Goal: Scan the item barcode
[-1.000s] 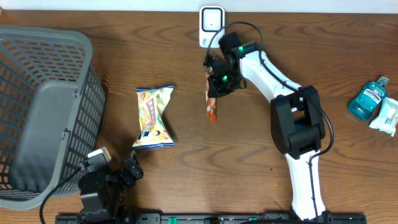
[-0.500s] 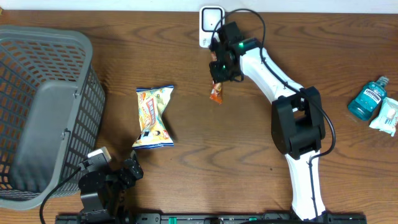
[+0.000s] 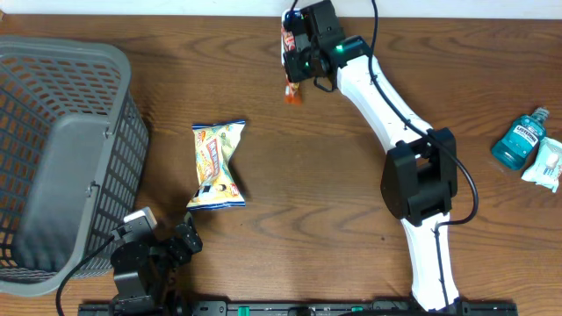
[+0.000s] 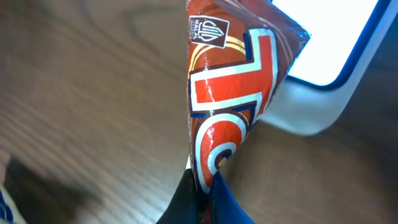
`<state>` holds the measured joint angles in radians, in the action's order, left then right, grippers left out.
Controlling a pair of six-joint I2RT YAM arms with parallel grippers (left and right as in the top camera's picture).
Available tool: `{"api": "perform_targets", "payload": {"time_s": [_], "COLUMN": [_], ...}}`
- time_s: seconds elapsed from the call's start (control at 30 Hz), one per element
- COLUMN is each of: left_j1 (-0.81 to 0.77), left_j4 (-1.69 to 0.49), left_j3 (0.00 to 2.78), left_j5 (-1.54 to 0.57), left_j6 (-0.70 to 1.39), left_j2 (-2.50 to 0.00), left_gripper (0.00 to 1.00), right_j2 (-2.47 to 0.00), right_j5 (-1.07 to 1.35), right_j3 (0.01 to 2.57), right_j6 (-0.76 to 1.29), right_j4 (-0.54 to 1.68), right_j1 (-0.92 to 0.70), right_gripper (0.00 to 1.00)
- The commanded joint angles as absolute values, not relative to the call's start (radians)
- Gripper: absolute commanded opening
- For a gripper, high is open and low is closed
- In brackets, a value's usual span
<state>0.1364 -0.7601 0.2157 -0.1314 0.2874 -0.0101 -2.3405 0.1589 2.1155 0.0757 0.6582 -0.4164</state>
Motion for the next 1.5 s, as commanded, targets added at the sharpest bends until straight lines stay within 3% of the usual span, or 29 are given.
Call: {"api": "perform_targets", "payload": {"time_s": [0.0,0.67,1.3,1.4,1.43,1.47], "left_j1": [0.138,0.138,0.138,0.138,0.138,0.138], "left_j4": [-0.763,-0.763,-0.763,-0.763,-0.763,-0.763], "left_j3": [0.224,0.224,0.224,0.224,0.224,0.224], "left_j5": [-0.126,-0.126,-0.126,-0.126,-0.126,-0.126], "left_j6": [0.279,0.279,0.279,0.279,0.279,0.279], "left_j2": [-0.004,-0.004,-0.004,-0.004,-0.004,-0.004], "left_gripper": [0.98,0.98,0.98,0.98,0.98,0.98], "right_j2": [-2.357,-2.544,-2.541,-2.542,-2.542,-2.542], "right_j5": [0.093,0.013,-0.194,-0.089,0.009,0.083], "right_j3": [2.172,2.377,2.748,2.745,2.745,2.743], "right_j6": [0.093,0.18,0.162,0.134,0.085,0.049], "right_j4": [0.63,0.643,1.35,1.414,1.437,1.449], "right_j1": [-0.418,-0.358,-0.226,-0.167,-0.152,-0.144], "right_gripper": [0.01,0.01,0.01,0.01,0.05,0.21]}}
